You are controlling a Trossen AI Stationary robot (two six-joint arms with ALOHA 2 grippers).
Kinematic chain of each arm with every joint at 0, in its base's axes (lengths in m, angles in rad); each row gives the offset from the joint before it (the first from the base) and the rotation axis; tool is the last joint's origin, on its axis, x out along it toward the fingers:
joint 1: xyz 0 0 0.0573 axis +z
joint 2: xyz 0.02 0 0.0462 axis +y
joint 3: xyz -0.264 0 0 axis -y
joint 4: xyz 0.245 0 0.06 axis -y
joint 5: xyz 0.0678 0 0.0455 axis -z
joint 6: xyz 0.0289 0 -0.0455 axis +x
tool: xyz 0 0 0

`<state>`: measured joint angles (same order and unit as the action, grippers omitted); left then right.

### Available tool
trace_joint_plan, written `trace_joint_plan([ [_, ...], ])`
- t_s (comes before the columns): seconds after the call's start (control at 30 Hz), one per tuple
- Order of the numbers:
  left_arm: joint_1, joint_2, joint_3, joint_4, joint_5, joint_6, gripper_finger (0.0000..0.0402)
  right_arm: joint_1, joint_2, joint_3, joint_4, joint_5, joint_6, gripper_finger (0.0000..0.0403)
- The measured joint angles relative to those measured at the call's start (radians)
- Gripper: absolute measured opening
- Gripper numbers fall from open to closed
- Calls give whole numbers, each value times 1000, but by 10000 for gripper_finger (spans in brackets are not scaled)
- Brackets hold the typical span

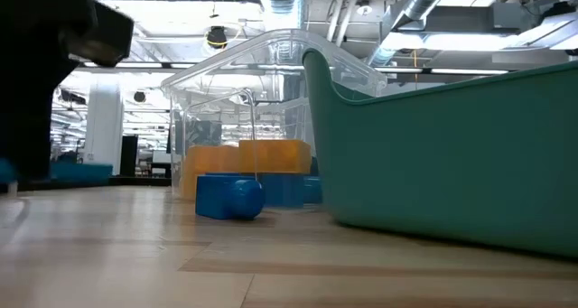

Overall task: Pick & Place Toys
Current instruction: Put the blue game piece into the transparent bin

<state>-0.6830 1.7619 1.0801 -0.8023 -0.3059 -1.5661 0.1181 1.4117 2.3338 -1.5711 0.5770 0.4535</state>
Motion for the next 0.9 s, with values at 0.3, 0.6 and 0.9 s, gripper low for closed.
trace_joint_plan([
  [0.3, 4, -196, 0, 43, -67, 287, 125, 0, 0, 0, 0, 0, 11, 375],
  [0.6, 127, -463, 2, 241, -158, 737, 125, 0, 0, 0, 0, 6, 19, 375],
  [0.9, 501, -489, 2, 460, -24, 1146, 125, -3, 0, 0, 0, 54, 52, 375],
])
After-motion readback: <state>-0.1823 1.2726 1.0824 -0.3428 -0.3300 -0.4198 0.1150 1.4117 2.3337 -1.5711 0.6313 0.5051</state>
